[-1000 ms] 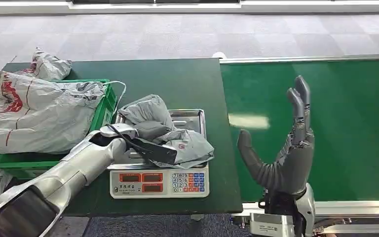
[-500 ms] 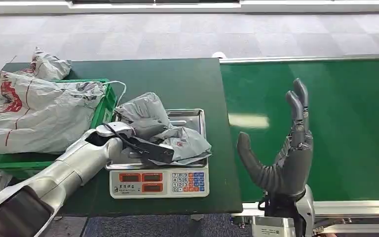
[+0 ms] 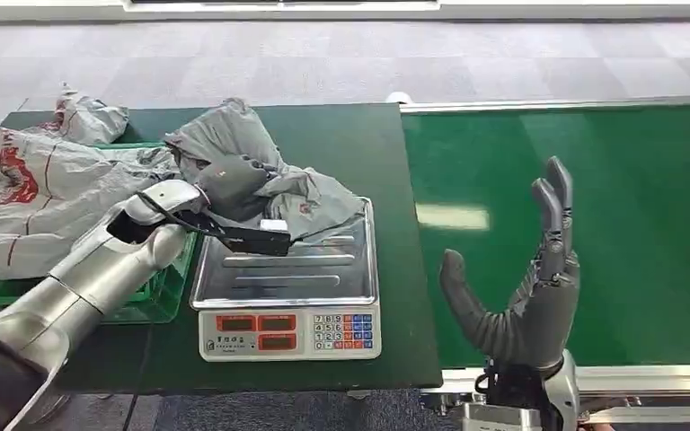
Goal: Moved the parcel from conveyor to table for the left to box.
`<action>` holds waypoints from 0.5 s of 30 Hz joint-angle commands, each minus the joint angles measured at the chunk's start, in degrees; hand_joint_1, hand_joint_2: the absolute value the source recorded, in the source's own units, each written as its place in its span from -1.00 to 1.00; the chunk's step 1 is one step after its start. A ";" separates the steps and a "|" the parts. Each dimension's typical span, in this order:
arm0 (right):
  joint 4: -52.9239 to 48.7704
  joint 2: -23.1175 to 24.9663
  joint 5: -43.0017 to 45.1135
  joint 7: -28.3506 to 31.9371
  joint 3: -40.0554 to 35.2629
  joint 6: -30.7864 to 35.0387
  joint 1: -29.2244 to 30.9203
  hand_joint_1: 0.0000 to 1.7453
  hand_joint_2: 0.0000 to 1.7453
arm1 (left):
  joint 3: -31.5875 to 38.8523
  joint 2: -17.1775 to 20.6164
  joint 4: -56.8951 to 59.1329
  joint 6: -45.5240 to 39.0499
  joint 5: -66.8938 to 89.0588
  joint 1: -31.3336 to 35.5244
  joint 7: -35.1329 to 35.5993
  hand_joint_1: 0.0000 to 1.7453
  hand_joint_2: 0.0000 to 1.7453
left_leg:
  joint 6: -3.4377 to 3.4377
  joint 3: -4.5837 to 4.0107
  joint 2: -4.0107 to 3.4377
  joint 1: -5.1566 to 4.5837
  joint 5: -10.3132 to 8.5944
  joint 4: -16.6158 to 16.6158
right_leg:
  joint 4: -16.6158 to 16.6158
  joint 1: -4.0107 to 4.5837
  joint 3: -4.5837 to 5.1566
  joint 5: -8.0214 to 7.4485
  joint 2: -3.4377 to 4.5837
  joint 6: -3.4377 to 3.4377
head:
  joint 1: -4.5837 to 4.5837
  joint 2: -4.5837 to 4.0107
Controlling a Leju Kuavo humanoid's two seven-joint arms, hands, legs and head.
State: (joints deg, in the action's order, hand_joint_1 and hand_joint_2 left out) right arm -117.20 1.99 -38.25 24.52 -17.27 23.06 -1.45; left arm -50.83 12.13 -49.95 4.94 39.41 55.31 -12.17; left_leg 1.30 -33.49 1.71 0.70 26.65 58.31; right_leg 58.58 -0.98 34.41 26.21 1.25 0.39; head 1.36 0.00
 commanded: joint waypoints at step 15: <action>2.85 -3.62 1.06 0.71 0.01 0.71 0.25 -1.00 1.00 | 15.85 4.37 -4.81 -8.06 11.59 3.07 3.61 1.00 1.00 | -0.05 -0.05 -0.24 0.07 -0.02 -0.02 | -0.10 0.10 0.04 -0.07 -0.05 -0.05 | 0.02 0.00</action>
State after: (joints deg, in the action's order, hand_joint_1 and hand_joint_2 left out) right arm -117.55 0.87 -37.68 24.87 -17.03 23.74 -2.49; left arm -38.52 15.10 -56.32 -2.25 49.51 56.04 -10.54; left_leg 1.31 -33.52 1.64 0.71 26.65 58.31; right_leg 58.58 -0.97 34.47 26.20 1.26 0.39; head 1.38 0.00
